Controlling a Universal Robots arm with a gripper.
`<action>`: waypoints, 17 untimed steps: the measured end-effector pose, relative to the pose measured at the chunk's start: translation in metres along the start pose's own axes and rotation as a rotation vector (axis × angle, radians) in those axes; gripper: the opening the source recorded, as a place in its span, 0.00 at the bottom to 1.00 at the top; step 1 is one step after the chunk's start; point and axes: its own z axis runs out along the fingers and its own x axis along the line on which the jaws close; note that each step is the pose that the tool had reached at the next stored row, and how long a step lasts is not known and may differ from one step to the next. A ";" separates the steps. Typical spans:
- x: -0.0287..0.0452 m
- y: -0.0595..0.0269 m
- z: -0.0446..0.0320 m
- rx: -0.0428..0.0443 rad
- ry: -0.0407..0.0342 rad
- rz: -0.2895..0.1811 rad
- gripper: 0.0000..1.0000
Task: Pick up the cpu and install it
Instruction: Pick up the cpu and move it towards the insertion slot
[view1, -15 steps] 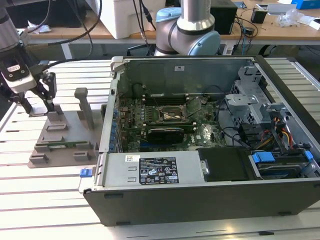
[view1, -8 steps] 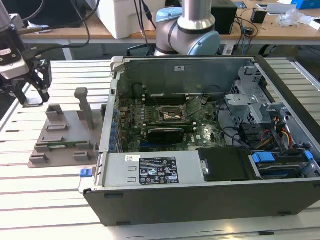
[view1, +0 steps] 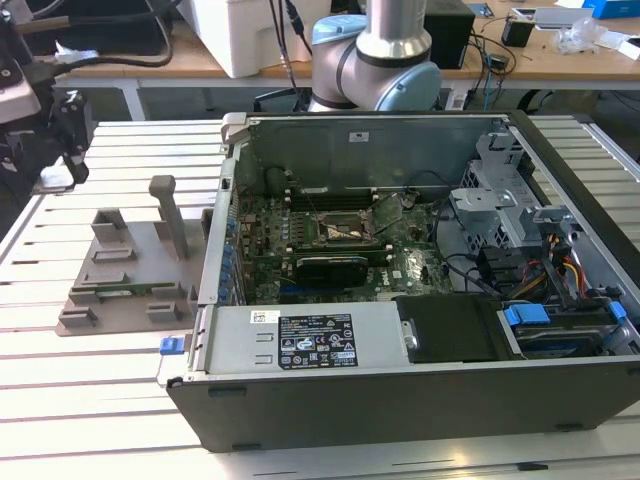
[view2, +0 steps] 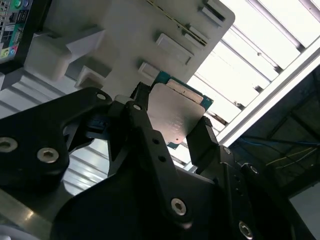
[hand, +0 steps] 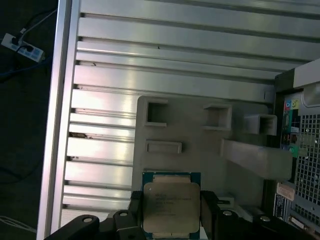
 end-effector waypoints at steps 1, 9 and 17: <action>-0.0001 0.0000 -0.0032 0.0000 0.0000 0.000 0.55; -0.0007 0.0001 -0.0329 0.0000 0.0000 0.000 0.55; -0.0079 -0.0005 -0.0331 0.0000 0.0000 0.000 0.55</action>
